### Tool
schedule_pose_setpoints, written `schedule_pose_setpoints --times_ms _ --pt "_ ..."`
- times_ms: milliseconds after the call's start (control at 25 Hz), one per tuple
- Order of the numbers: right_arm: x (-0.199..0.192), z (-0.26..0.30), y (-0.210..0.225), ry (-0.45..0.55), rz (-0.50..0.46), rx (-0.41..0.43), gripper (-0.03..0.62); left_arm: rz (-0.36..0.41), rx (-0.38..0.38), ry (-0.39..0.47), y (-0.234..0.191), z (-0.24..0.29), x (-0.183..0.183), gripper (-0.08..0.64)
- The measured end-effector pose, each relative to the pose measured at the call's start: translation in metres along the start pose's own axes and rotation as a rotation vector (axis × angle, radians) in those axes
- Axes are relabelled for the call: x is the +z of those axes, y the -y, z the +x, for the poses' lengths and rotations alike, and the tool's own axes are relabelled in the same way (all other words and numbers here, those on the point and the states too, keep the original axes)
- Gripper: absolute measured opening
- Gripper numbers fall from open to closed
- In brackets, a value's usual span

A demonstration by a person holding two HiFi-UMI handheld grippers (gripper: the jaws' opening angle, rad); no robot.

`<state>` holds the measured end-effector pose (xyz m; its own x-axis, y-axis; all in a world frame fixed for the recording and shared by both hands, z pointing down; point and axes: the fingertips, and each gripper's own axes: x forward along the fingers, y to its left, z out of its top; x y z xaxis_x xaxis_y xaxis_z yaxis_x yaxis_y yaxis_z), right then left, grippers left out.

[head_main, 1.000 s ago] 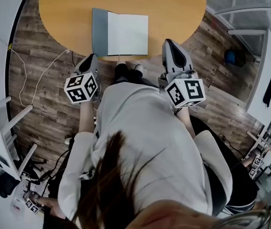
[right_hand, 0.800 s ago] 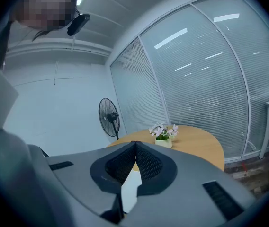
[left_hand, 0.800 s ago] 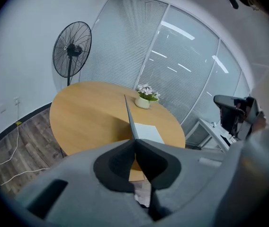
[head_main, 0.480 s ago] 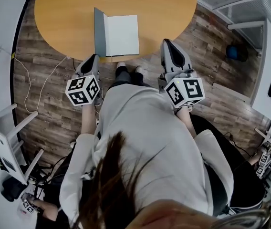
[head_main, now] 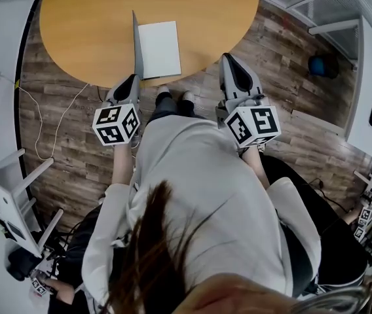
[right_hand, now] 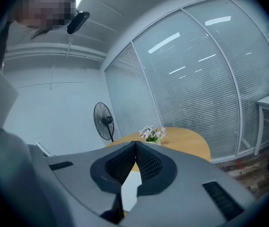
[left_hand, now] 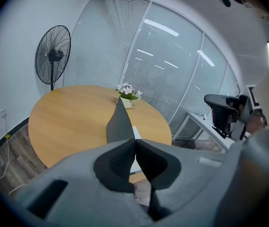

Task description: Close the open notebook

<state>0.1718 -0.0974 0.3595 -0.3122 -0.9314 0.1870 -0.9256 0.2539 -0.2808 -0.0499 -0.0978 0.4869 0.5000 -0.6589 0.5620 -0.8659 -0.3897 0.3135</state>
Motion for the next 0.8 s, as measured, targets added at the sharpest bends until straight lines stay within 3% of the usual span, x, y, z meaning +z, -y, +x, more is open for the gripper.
schedule_pose_setpoints --times_ms 400,800 --pt "0.002 -0.004 0.018 0.003 0.005 -0.015 0.003 0.049 -0.042 -0.043 0.026 0.020 -0.007 0.021" --pt "-0.001 -0.013 0.037 -0.005 0.018 -0.040 0.003 0.146 -0.096 -0.124 0.057 0.053 -0.025 0.021"
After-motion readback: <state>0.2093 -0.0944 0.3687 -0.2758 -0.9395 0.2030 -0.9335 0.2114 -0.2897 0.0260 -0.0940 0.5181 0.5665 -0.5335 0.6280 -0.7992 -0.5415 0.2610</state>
